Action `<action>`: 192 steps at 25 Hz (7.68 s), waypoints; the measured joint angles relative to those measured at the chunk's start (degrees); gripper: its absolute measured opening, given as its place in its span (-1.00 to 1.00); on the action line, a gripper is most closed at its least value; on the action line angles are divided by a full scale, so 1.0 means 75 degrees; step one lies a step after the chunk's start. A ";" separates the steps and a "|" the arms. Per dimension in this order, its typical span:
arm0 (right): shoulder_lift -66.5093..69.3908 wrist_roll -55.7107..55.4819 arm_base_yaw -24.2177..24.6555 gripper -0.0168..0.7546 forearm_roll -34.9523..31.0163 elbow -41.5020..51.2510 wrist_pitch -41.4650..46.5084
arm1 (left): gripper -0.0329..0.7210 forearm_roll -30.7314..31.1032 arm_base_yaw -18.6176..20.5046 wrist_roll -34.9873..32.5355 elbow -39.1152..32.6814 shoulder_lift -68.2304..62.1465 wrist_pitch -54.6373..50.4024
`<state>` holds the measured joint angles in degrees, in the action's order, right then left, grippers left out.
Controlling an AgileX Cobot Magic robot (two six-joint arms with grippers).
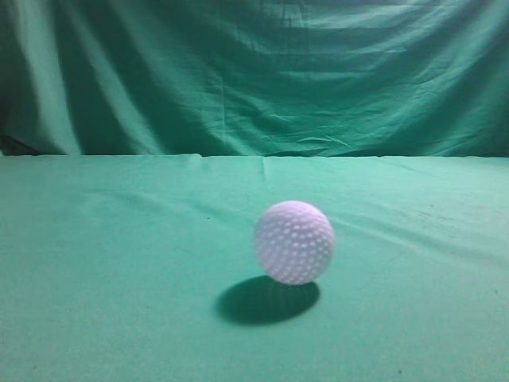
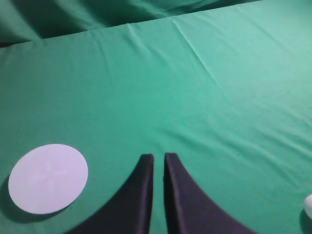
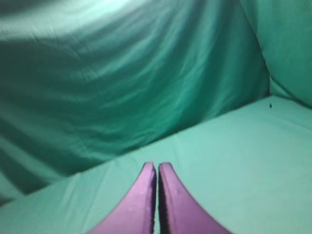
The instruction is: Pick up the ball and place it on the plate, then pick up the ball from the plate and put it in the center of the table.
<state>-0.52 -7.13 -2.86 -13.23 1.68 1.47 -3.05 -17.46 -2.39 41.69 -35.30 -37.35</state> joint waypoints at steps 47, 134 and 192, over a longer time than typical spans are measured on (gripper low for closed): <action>0.8545 0.4170 -0.5429 -0.96 -0.0101 -0.5091 0.4961 | -0.78 0.0562 0.0000 -0.0033 -0.2458 0.2705 0.0011; 1.7621 0.1516 -0.5525 0.02 0.1780 -1.4785 0.6712 | -0.78 0.0735 0.0000 -0.0047 -0.2458 0.2765 0.0011; 0.7774 0.0535 -0.5525 -0.96 0.2698 -0.9902 0.7174 | -0.78 0.0374 0.0000 -0.0047 -0.2458 0.3070 0.0011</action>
<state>57.78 -3.12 -44.30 7.01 -72.59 55.28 -0.24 -17.46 -2.74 23.26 -12.27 -37.27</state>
